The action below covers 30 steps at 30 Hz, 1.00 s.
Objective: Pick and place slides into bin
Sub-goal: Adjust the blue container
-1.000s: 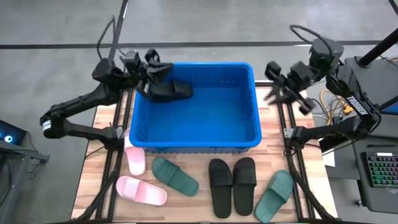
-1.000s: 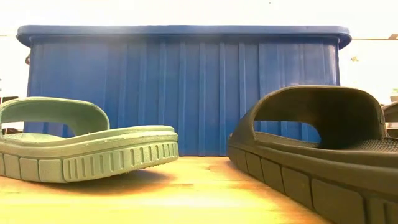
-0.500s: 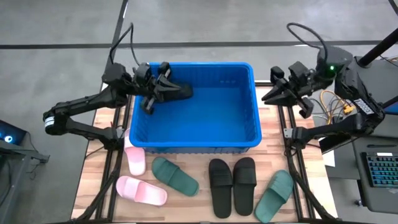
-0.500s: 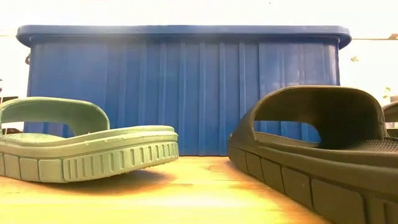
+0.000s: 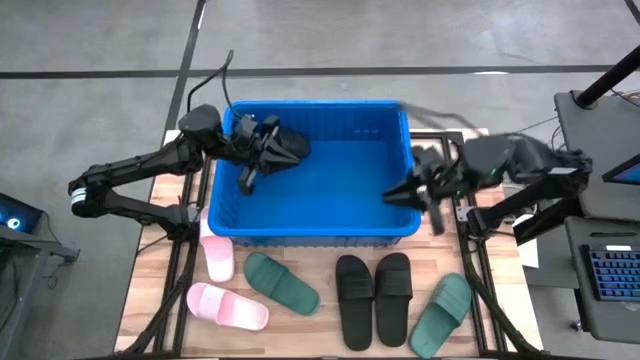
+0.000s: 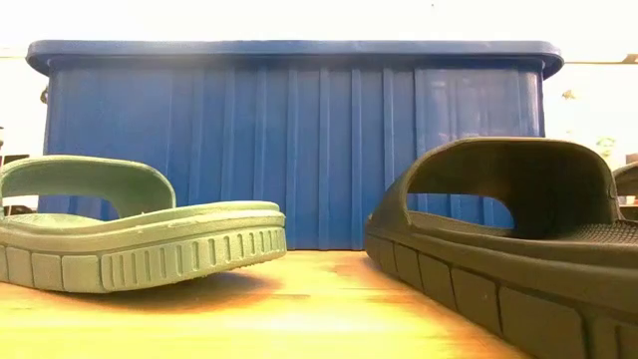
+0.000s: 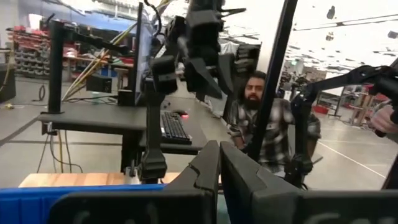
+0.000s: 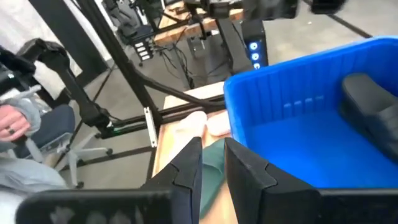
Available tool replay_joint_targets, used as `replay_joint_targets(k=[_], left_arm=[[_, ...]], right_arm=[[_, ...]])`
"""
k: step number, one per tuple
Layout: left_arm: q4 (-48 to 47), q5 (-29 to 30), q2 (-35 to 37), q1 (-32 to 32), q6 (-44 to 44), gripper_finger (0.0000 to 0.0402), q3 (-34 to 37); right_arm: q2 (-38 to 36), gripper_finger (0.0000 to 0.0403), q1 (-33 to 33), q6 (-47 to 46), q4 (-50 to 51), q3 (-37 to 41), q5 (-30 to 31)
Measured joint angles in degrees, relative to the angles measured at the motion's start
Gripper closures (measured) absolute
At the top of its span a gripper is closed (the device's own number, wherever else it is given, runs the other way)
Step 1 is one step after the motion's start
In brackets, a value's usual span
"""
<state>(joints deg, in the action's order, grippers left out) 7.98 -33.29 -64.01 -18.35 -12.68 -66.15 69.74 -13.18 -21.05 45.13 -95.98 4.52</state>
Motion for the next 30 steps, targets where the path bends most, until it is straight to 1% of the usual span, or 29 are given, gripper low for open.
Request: replay_joint_targets(k=[3,5,7,9,10,12,15,17,21,25,30], left_arm=[[0.01,-0.16,0.16,0.0,0.02,0.0402,0.0],[0.01,-0.25,0.16,-0.02,0.04,0.0402,0.0],[-0.02,-0.51,0.16,-0.01,0.06,0.0402,0.04],[0.07,-0.66,-0.13,0.0,0.08,0.0402,0.09],[-0.19,-0.64,-0.19,0.0,0.08,0.0402,0.09],[-1.67,-0.68,-0.21,-0.36,0.13,0.0402,0.13],[-3.79,-0.6,0.15,-0.97,0.0,0.0402,0.13],[-4.95,-0.75,0.46,-0.98,-0.02,0.0402,0.13],[-5.62,-1.93,1.39,-0.94,-0.05,0.0402,0.15],[-5.48,-5.12,2.28,-0.98,-0.08,0.0402,0.15],[-5.61,-14.39,4.29,-0.96,-0.86,0.0402,0.15]], right_arm=[[2.94,0.0344,-4.32,-2.82,-0.78,0.01,7.39],[4.68,0.0344,-6.25,-4.56,-0.74,0.02,10.8],[6.5,0.0342,-7.38,-4.9,-0.75,0.0,11.77],[8.37,0.0331,-8.27,-5.34,-0.66,0.0,11.78],[9.32,0.0322,-8.57,-5.87,-0.7,0.0,11.41],[10.91,0.0298,-9.08,-7.8,-0.7,0.0,8.72],[13.25,0.0253,-10.29,-11.11,-0.77,0.0,2.15],[14.94,0.0221,-11.37,-14.82,-0.61,0.0,-1.12],[17.31,0.0174,-12.66,-21.52,-0.61,0.0,-2.39],[18.58,0.0157,-12.71,-23.7,-0.74,0.0,-3.33],[19.21,0.0167,-12.76,-23.98,-1.22,0.0,-3.18]])
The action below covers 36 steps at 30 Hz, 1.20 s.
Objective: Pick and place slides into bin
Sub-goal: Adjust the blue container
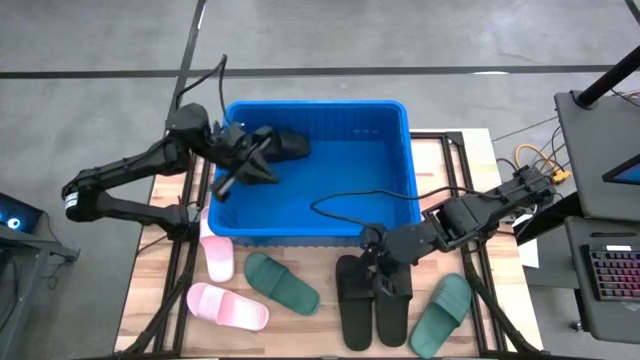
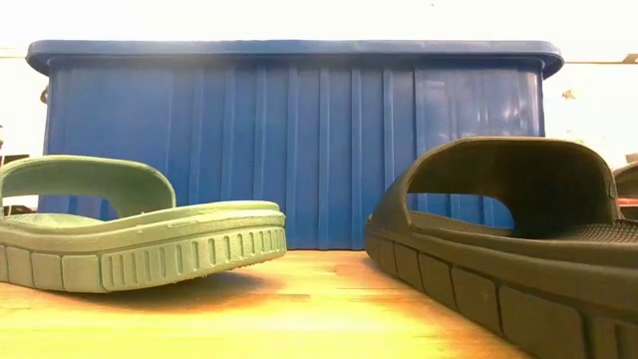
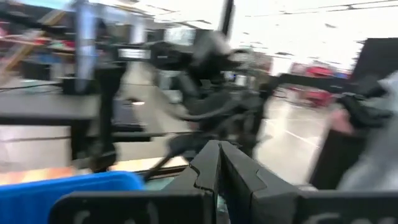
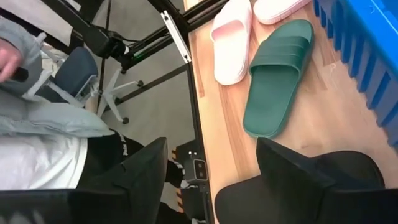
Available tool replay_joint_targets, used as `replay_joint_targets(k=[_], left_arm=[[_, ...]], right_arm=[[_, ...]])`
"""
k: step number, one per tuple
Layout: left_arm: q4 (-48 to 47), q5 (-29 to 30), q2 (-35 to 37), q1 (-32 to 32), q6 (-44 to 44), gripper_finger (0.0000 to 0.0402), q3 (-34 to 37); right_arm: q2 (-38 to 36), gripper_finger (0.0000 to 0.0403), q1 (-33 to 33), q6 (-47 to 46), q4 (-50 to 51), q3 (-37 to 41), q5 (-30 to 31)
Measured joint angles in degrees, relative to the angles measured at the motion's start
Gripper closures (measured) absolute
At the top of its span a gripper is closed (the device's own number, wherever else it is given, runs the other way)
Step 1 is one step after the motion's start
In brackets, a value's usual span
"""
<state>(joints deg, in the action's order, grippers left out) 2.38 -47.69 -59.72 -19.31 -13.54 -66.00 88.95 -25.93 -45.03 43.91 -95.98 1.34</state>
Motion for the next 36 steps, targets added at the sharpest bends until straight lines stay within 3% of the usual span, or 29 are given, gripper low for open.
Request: replay_joint_targets(k=[5,10,15,18,22,27,31,36], left_arm=[[-2.4,-6.05,3.64,0.0,-3.4,0.0401,0.0],[-8.6,-8.74,5.81,0.0,-4.25,0.0401,0.0],[-9.07,-10.97,5.97,0.0,-6.18,0.0397,0.0],[-8.96,-11.04,5.42,0.0,-7.09,0.037,0.0],[-8.87,-14.68,4.81,0.39,-8.16,0.0306,0.0],[-9.01,-21.84,2.59,0.55,-19.17,0.0231,-0.02],[-9.16,-26.89,0.74,0.68,-24.03,0.021,-0.02],[-14.9,-27.62,-0.77,1.03,-26.63,0.0208,-0.01]], right_arm=[[0.12,0.0186,0.02,0.37,-0.39,0.0,0.21],[0.15,0.0193,0.02,1.57,-1.04,0.0,0.91],[0.15,0.0193,0.07,1.7,-1.02,0.0,1.75],[0.15,0.0193,0.07,1.72,-1.02,0.0,1.77],[0.15,0.0193,0.07,1.59,-1.01,0.0,1.75],[0.17,0.0193,0.07,1.13,-0.99,0.0,1.75],[0.17,0.0193,0.07,1.13,-0.98,0.0,1.76],[0.17,0.0193,0.07,1.57,-0.64,0.0,1.77]])
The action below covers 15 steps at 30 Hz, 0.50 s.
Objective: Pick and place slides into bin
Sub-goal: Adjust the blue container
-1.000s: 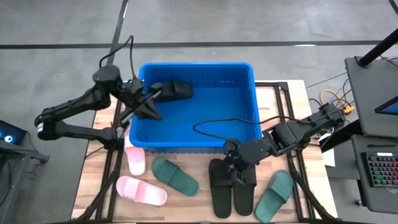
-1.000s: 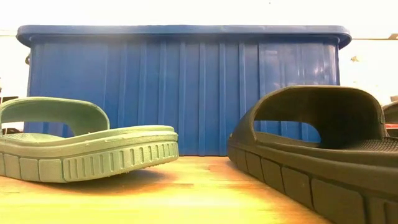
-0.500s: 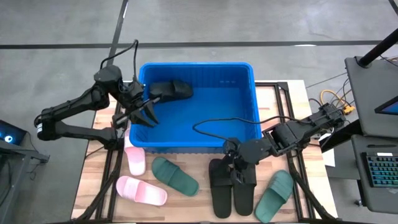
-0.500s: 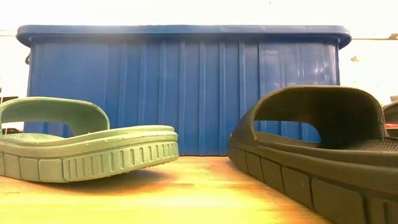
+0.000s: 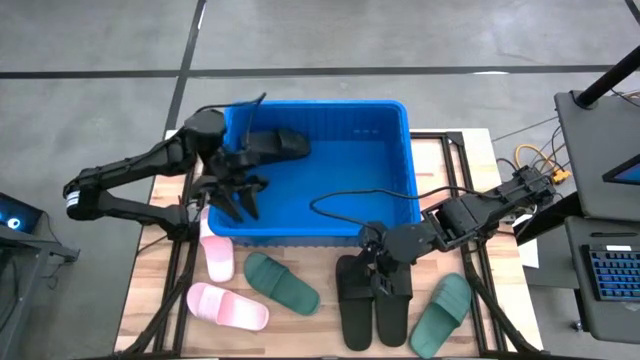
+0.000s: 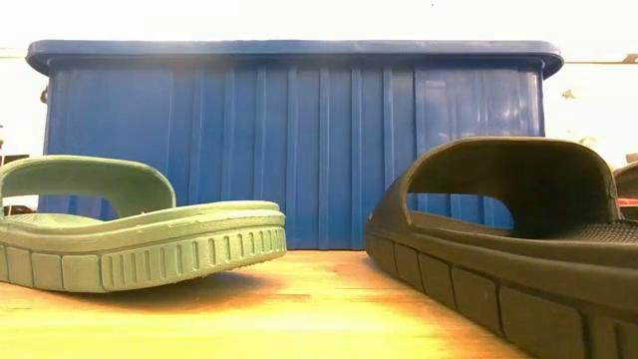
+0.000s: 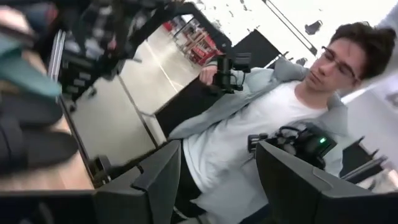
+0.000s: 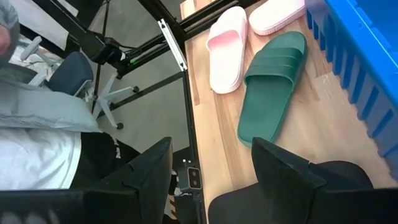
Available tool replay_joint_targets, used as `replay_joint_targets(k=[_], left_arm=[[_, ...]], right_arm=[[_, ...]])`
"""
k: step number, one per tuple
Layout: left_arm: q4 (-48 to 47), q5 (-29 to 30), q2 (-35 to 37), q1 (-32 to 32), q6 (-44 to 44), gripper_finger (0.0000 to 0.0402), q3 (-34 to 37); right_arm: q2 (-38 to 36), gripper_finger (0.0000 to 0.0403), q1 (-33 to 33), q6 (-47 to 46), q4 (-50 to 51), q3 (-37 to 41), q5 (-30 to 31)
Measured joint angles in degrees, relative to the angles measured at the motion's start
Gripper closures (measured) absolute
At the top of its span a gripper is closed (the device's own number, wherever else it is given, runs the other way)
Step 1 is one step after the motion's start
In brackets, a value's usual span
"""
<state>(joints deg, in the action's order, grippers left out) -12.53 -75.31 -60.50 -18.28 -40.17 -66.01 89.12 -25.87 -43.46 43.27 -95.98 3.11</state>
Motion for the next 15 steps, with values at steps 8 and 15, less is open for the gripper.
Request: replay_joint_targets(k=[8,15], left_arm=[[-5.66,13.28,1.07,0.02,9.65,0.0208,-0.29],[-11.19,44.59,6.26,1.92,24.42,0.0208,-2.37]], right_arm=[[-0.02,0.0193,0.0,0.66,3.42,0.0,7.42],[-0.63,0.0193,1.01,0.93,4.57,0.0,12.05]])
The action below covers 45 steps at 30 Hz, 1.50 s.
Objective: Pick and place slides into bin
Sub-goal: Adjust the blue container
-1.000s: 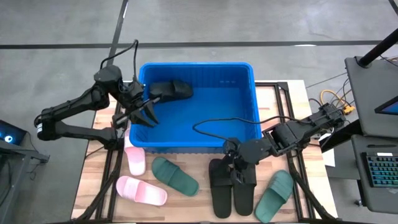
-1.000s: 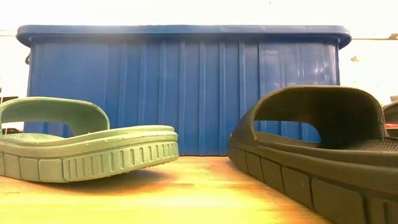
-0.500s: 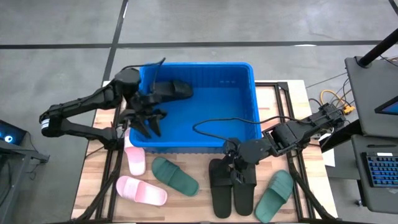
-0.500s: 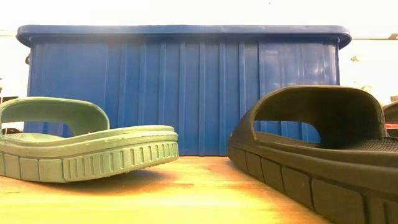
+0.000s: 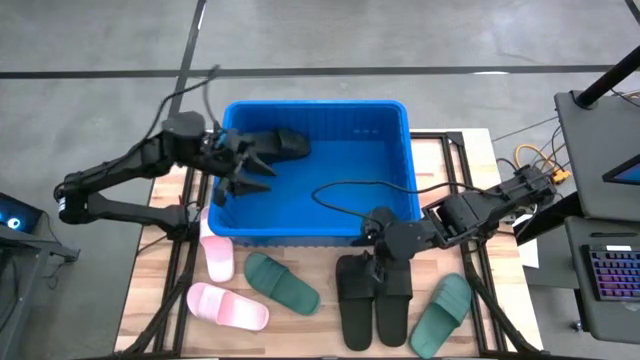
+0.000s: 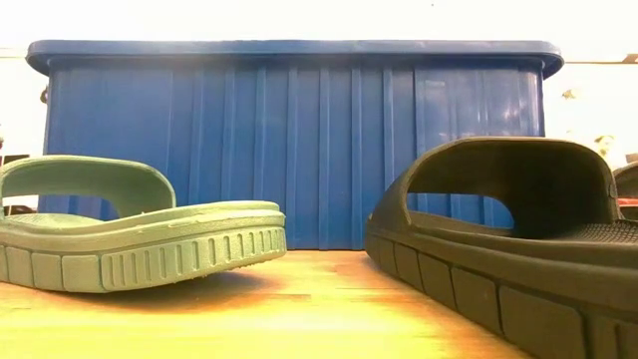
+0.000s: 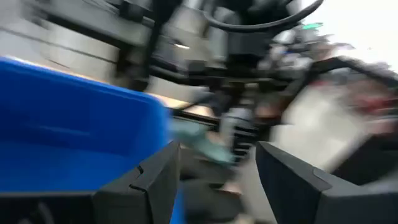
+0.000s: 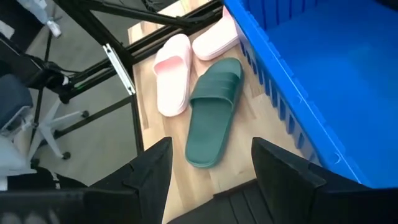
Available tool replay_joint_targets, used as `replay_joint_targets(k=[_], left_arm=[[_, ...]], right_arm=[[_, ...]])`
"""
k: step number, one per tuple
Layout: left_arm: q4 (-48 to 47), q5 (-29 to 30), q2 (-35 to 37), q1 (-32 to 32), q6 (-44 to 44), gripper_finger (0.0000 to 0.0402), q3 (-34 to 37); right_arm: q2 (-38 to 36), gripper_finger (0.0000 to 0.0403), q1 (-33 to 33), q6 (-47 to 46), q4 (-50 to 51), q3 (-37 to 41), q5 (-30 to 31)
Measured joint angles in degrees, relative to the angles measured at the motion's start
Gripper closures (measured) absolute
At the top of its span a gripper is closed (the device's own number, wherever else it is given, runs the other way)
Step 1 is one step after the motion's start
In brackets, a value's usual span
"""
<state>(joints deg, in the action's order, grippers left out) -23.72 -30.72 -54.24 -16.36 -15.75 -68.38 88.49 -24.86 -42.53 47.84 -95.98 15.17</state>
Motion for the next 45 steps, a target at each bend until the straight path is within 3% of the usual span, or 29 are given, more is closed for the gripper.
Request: replay_joint_targets(k=[2,5,9,15,27,42,45], left_arm=[[-2.03,8.19,1.84,1.41,2.92,0.0208,-0.6],[-3.67,15.96,4.06,3.8,5.7,0.0208,-1.21],[-7.44,18.39,6.1,6.83,5.82,0.0208,-1.24],[-20.76,24.92,7.8,11.3,3.64,0.0208,-1.24],[-35.87,24.34,7.86,14.22,-3.78,0.0208,-1.2],[-55.92,21.76,6.18,14.45,-5.08,0.0208,-1.48],[-57.52,18.6,5.73,14.49,-4.92,0.0208,-1.48]], right_arm=[[-0.36,0.0193,0.31,-0.08,0.08,0.0,-0.01],[-0.81,0.0193,0.87,0.71,0.02,0.0,0.0],[-1.33,0.0193,1.28,1.08,0.06,0.0,-0.01],[-2.12,0.0193,2.42,1.65,0.16,0.0,0.88],[-2.23,0.0193,4.26,4.05,-0.01,-0.02,2.02],[-2.21,0.0193,4.28,6.59,1.45,-0.02,2.44],[-2.18,0.0193,4.28,6.59,1.47,-0.02,2.46]])
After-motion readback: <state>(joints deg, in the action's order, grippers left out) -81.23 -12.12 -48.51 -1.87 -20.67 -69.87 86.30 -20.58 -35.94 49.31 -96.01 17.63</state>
